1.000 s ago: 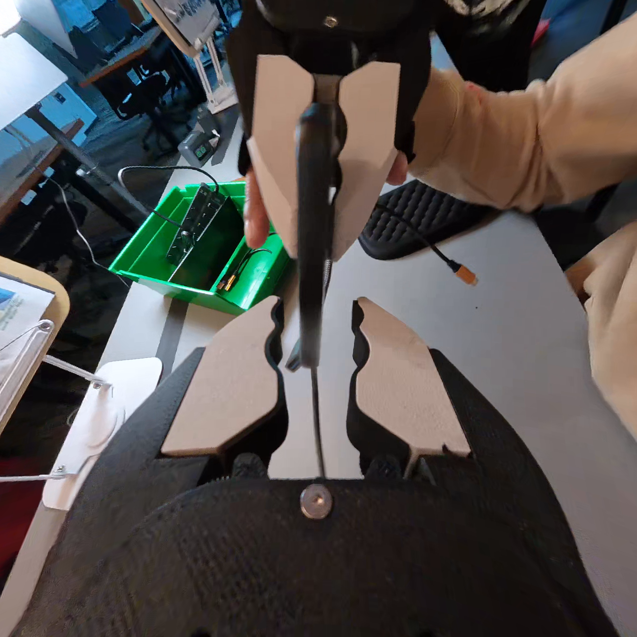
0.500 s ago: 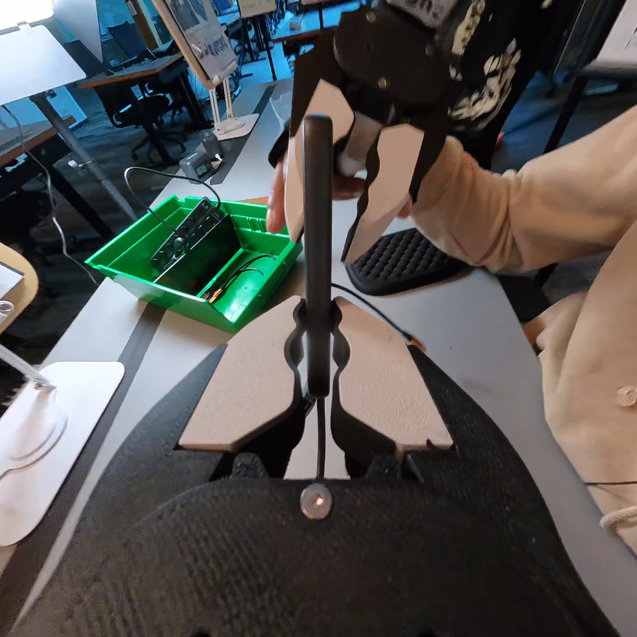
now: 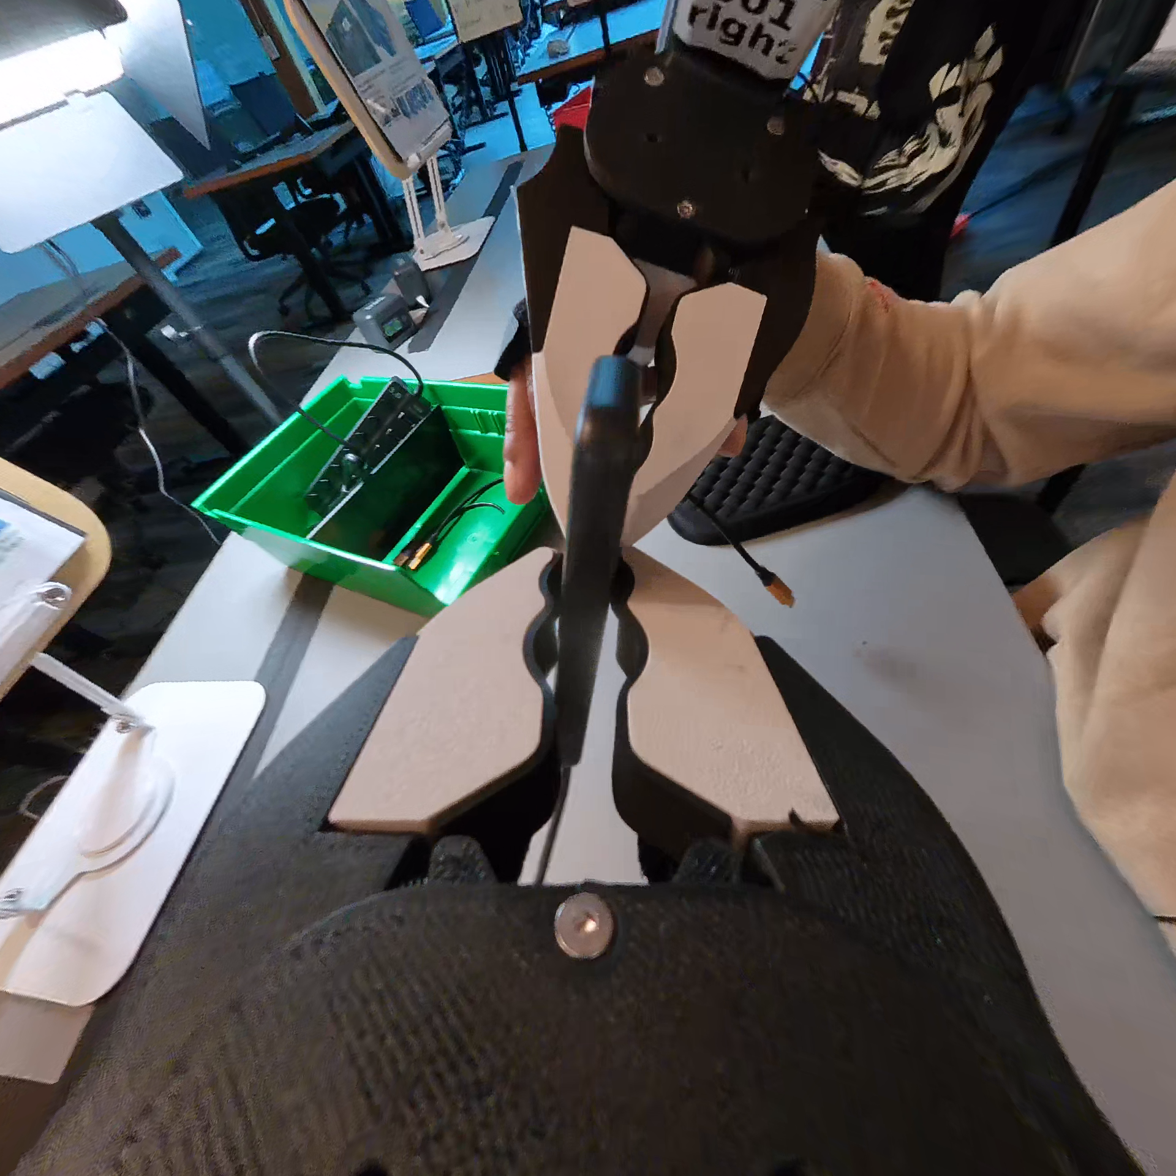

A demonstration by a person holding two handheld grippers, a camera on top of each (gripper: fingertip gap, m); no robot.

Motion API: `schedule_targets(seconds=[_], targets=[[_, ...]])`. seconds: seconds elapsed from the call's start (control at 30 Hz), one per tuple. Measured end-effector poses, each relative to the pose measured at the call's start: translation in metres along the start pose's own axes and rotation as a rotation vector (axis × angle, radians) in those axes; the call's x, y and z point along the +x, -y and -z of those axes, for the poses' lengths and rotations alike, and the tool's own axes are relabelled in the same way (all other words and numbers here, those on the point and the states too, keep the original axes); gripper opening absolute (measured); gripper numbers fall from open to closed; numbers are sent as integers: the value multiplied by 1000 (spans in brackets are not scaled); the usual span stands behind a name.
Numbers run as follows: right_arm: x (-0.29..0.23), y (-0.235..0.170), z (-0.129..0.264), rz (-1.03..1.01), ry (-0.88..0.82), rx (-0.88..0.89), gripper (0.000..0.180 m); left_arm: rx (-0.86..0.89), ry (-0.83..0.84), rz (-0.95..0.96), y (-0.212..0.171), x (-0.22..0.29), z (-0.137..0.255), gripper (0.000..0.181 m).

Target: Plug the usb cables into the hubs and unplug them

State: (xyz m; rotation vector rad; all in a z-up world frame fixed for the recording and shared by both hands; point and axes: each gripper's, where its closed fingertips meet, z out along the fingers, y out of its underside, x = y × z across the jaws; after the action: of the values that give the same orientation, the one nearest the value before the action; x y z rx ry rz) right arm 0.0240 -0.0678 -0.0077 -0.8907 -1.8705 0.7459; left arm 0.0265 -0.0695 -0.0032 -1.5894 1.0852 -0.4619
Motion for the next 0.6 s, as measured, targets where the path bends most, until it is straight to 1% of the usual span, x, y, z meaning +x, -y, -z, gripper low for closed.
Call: schedule_targets(seconds=[0.23,0.4,0.5,0.6], targets=[[3,20,15,-105,98,267,9,152,-22,-11,21,1,11,13],[22,29,36,-259,133,455,29,289,-37,66,34,-7,25,13],[28,27,39,-294,124,470,25,341,-60,125,35,-12,28,13],[20,29,26,-260,116,418,24,352,-59,146,31,-13,22,12]])
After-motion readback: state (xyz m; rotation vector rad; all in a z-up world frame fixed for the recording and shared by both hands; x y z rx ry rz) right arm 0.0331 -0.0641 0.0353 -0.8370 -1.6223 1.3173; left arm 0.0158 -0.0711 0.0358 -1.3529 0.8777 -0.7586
